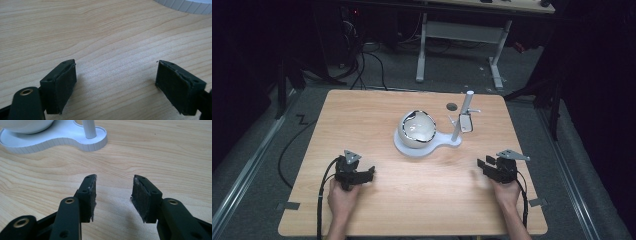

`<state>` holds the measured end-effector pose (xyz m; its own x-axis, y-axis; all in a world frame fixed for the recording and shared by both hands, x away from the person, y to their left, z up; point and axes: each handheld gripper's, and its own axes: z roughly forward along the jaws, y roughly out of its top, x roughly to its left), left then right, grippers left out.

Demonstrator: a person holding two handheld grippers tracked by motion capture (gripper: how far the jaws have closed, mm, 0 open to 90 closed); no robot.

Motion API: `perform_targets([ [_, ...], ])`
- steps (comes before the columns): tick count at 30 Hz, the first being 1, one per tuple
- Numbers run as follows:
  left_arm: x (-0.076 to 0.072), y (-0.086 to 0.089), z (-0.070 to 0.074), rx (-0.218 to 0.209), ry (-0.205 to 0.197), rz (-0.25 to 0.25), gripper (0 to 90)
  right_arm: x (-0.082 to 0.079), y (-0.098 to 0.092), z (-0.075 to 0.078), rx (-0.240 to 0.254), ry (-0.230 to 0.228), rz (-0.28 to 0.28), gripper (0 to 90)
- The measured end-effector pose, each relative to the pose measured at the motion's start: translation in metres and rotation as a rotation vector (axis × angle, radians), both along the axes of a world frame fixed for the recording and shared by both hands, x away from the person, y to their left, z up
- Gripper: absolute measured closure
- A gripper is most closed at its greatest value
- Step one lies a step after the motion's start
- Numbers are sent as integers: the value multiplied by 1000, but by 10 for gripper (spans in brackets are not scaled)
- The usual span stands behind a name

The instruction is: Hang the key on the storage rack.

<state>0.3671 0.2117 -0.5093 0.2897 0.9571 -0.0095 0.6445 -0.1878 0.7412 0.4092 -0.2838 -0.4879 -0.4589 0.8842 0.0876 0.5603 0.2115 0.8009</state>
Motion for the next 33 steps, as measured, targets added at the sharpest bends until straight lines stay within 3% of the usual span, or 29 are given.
perform_targets([
  [15,0,0,0,0,0,0,173,7,4,-11,-90,30,-19,496],
  [33,0,0,0,0,0,0,173,10,5,-15,-125,41,-33,469],
])
